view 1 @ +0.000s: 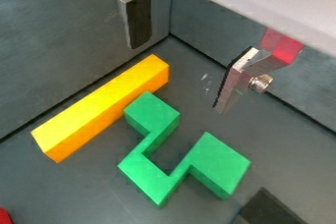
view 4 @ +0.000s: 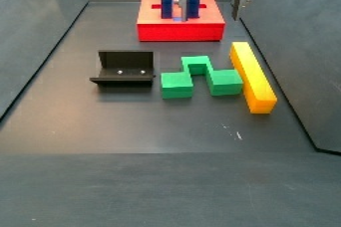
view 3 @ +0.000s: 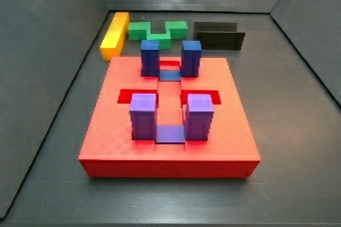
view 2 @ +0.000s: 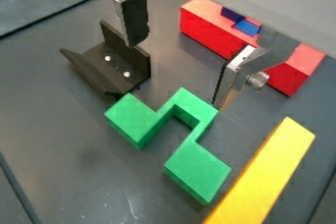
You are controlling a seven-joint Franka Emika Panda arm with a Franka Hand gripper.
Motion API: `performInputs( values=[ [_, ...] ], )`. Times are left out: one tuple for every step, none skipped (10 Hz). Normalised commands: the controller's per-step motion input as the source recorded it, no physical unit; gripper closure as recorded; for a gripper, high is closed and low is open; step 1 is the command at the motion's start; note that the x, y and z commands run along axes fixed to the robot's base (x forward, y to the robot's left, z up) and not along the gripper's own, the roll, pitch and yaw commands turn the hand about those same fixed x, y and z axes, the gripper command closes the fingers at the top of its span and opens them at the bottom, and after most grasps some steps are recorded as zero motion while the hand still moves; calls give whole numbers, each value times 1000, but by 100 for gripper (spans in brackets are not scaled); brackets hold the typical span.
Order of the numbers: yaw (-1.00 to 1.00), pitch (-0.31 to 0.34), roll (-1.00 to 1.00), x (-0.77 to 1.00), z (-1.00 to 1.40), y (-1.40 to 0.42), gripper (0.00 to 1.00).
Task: Pick up the yellow object. Move up. Move to above the board. Insert the yellow object.
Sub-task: Pick up the yellow object.
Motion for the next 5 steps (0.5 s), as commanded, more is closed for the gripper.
performInputs(
  values=[
    [0, -67, 0, -329, -229, -303, 0],
    [0, -17, 0, -223, -220, -286, 0],
    [0, -3, 0, -166, -186, -254, 0],
    [0, -46, -11, -326, -214, -97, 0],
    [0, -87, -67, -411, -220, -14, 0]
  ],
)
